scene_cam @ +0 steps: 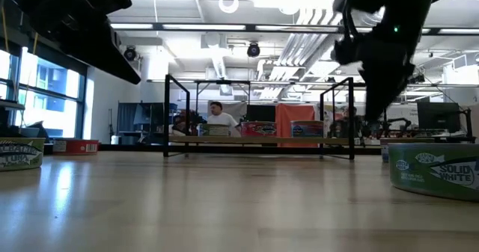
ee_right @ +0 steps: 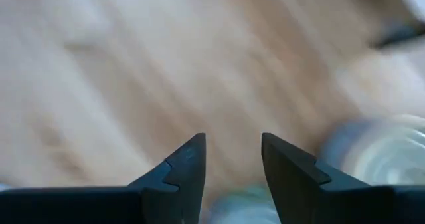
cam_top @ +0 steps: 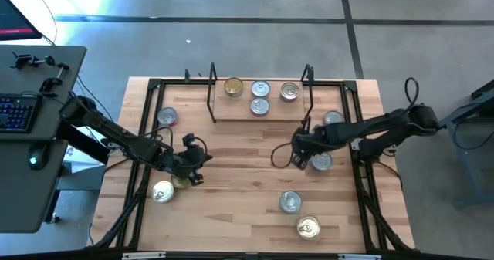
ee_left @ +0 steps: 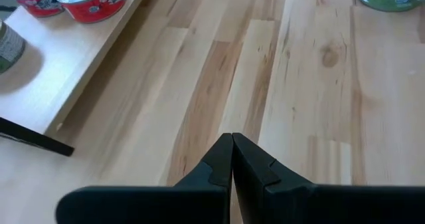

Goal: Stack canned seafood by type on shelf
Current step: Put the blue-pink tuna can and align with the other blue tuna can on the shelf

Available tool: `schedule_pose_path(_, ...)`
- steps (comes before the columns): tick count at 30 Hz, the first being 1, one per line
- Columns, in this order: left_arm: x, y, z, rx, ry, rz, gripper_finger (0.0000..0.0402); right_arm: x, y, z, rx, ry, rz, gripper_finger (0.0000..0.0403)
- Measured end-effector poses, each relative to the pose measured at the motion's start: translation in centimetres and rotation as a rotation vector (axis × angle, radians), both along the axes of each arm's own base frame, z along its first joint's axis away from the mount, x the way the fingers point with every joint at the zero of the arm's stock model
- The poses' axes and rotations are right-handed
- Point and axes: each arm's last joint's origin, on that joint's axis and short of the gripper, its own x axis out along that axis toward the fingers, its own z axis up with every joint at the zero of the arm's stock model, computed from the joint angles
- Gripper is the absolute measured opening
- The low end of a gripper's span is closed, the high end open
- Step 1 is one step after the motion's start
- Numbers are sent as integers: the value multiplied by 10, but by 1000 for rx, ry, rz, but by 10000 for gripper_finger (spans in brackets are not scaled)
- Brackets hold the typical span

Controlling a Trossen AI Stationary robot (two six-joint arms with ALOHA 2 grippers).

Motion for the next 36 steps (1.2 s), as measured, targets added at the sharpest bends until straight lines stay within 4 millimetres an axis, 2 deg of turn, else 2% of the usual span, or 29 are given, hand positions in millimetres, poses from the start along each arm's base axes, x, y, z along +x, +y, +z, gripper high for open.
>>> schedule_pose_path(6,1,0,1,7,-11,6,1,21,54,15,-13,-329,365,137)
schedule_pose_path(9,2,0,2,2,-31,9,0,24,70,21,-12,-418,441,137)
schedule_pose_path(12,2,0,2,2,-31,9,0,21,77,23,15,-410,429,137)
schedule_pose_path(15,2,0,2,8,-29,6,0,10,76,22,21,-284,277,137)
schedule_pose_path(21,3,0,3,20,-44,9,0,-34,57,4,-44,143,-130,137)
schedule_pose_path(24,3,0,3,26,-50,16,0,-50,49,-6,-86,261,-271,137)
schedule_pose_path(27,3,0,4,36,-47,9,0,-55,45,-19,-80,271,-320,137)
schedule_pose_path(31,3,0,4,36,-52,8,0,-50,43,-38,12,190,-297,137)
schedule_pose_path(33,4,0,4,35,-52,8,0,-41,44,-43,57,86,-225,137)
schedule_pose_path(36,4,0,5,31,-63,8,0,-18,50,-38,114,-105,-108,137)
